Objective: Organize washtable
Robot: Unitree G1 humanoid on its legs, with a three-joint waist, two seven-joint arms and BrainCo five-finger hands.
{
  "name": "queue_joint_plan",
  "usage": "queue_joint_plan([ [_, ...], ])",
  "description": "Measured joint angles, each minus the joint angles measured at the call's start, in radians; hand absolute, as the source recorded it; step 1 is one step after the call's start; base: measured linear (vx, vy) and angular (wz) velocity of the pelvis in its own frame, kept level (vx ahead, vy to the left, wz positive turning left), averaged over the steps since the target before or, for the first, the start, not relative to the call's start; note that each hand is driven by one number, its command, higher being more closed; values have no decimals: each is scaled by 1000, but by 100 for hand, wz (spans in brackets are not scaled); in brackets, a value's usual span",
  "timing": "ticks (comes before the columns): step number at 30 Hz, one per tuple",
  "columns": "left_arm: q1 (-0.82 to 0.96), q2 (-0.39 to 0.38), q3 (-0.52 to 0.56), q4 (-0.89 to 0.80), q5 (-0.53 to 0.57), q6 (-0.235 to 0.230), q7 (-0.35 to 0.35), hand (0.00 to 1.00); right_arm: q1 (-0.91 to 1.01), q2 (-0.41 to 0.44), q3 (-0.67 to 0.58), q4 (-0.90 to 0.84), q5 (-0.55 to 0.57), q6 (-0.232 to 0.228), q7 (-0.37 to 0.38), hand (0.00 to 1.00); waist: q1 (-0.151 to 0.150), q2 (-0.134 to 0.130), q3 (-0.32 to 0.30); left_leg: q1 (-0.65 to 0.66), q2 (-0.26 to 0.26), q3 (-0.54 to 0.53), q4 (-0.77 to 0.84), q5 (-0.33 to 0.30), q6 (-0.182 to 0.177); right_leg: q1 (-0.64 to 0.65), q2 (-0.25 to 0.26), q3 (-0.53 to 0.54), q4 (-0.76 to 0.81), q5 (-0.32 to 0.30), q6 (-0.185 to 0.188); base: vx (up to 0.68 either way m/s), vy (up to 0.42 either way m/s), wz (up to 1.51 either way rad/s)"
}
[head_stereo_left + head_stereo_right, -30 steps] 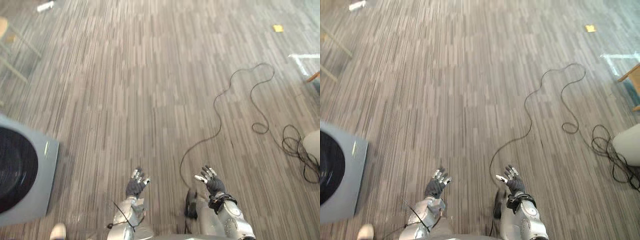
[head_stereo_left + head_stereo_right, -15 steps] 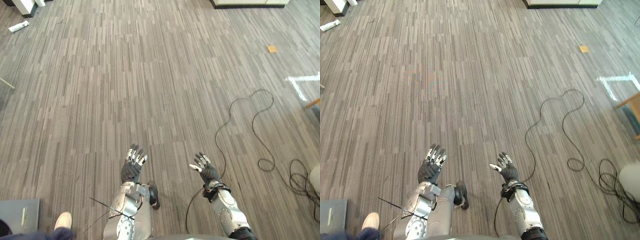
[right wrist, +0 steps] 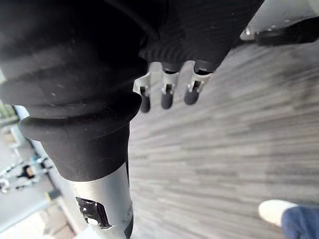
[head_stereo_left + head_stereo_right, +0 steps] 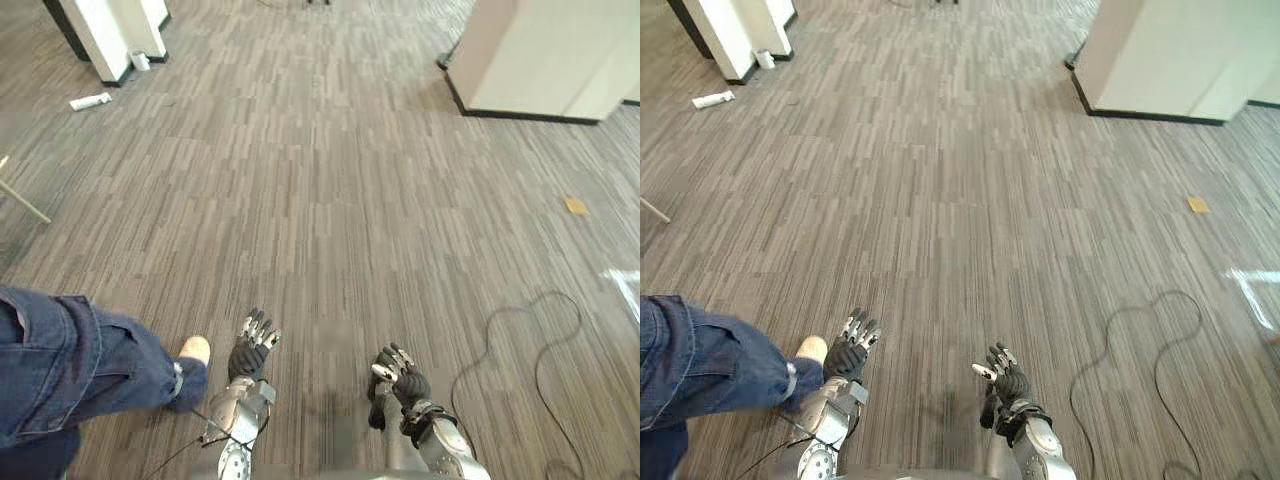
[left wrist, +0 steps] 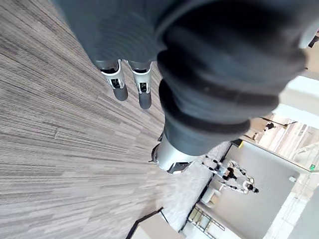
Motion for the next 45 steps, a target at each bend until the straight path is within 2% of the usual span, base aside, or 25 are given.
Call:
queue_joint_plan([
  [1,2,-24,-5,22,-1,2,0,0,-5,-22,-5,2,-9,2,2,0,-4,39,-27,-63,75,-19,222,8,-30,6,39,6,67,112,-65,949,-276,61],
  [2,2,-35,-6,25,-1,3,0,0,-7,-37,-6,2,-9,2,2,0,-2,73,-34,-122,121,-14,362,54,-48,11,53,-7,106,119,-65,748,-240,24],
  [4,2,-76,-1,55,-4,5,0,0,-35,-81,-7,1,-2,5,-2,0,17,185,-29,-259,271,17,690,424,29,89,142,-34,129,29,-56,818,-190,-31],
  [5,-9,-88,-2,86,-12,16,-1,0,-46,-89,-21,1,11,5,-7,0,34,207,-20,-338,346,30,856,462,58,174,184,-25,87,1,-60,1062,-173,-42],
  [6,-37,-89,0,96,-14,25,-2,0,-58,-81,-43,1,31,2,-21,0,47,196,2,-403,372,56,972,393,130,290,196,-9,27,-19,-61,855,-115,-23],
  [7,-42,-89,7,93,-14,26,-3,0,-63,-76,-47,1,36,0,-27,0,52,171,18,-430,371,76,993,366,146,349,195,-5,-9,-22,-61,801,-122,1],
  [9,-33,-84,38,82,-14,22,-3,0,-80,-66,-44,-30,57,-19,-27,0,59,105,39,-560,322,140,910,277,126,535,168,18,-139,-39,-70,735,-108,-3],
  [11,-27,-86,66,81,-15,22,-3,0,-99,-70,-45,-49,62,-25,-24,0,82,88,40,-663,272,180,691,252,110,610,146,25,-189,-93,-34,749,5,-24],
  [14,9,-98,116,62,-15,22,0,0,-121,-79,-41,-42,61,-19,-21,0,113,101,41,-747,189,177,173,320,34,704,124,40,-202,-190,35,774,180,-32],
  [15,36,-95,142,55,-15,22,2,0,-124,-73,-36,-27,61,-19,-18,0,137,84,36,-730,156,162,139,454,53,735,96,66,-195,-233,58,707,252,-49],
  [16,48,-97,150,52,-15,22,4,0,-128,-64,-26,-11,61,-19,-18,0,142,64,27,-727,135,162,165,448,99,742,78,77,-184,-245,64,573,195,-43],
  [19,61,-92,182,47,-12,22,3,0,-141,-52,12,3,61,-9,7,0,146,16,24,-699,106,199,295,285,217,618,-24,111,207,-242,66,828,333,-11],
  [22,61,-69,175,48,-11,24,2,0,-160,-13,31,40,63,-5,26,0,128,-3,37,-512,64,217,261,175,217,429,-91,123,785,-164,70,651,196,1],
  [24,58,-48,160,45,-10,22,2,0,-158,-6,42,46,64,-5,32,0,125,13,45,-398,58,230,195,145,208,350,-89,95,905,-185,38,589,59,-21],
  [27,44,-2,109,44,9,19,-2,0,-108,-11,44,17,62,-11,47,0,68,11,46,-217,33,208,40,112,175,133,-52,21,729,-243,18,563,-3,18],
  [30,-39,15,41,75,11,20,-14,0,-31,-10,-13,6,62,-4,43,0,21,7,48,-98,22,150,-54,81,118,70,-57,-16,75,-106,91,632,-106,73],
  [32,-61,13,18,105,13,17,-18,0,-19,-12,-11,5,62,0,42,0,-7,15,42,15,39,129,-113,52,63,31,-58,-25,-19,-72,117,839,-215,68],
  [34,-63,24,9,138,22,12,-19,0,-17,-8,-5,21,61,5,43,0,-10,19,29,16,87,94,72,33,23,7,-26,5,97,-1,-16,887,-266,37],
  [35,-56,7,9,154,19,17,-19,0,-27,-17,-13,34,60,12,42,0,-2,46,12,-78,161,75,336,100,-2,2,7,6,181,43,-49,863,-342,-23],
  [37,-38,-28,10,174,0,24,-18,0,-45,-60,-17,34,60,16,40,0,11,153,9,-219,314,70,655,463,63,63,110,-7,201,-2,-56,972,-281,-60],
  [38,-30,-44,8,188,-14,34,-19,0,-62,-71,-23,32,61,16,36,0,26,193,15,-307,376,55,847,477,78,132,165,3,161,-28,-67,901,-117,-77],
  [39,-47,-51,7,196,-14,43,-18,0,-92,-75,-40,34,63,16,18,0,29,188,36,-388,393,70,985,415,133,236,190,22,104,-44,-71,1043,-132,-59],
  [41,-57,-50,20,183,-14,41,-18,0,-121,-65,-44,31,70,9,3,0,38,126,70,-453,361,132,998,340,157,427,184,62,-25,-49,-68,801,-102,-27],
  [44,-46,-50,30,147,-14,32,-16,0,-167,-58,-40,25,72,-11,-2,0,62,75,72,-614,299,207,785,251,127,593,165,102,-155,-81,-74,723,-11,-39],
  [45,-46,-53,40,138,-15,33,-14,0,-187,-58,-40,23,72,-14,-3,0,77,65,75,-671,251,225,578,253,120,632,141,107,-172,-128,-39,701,120,-42],
])
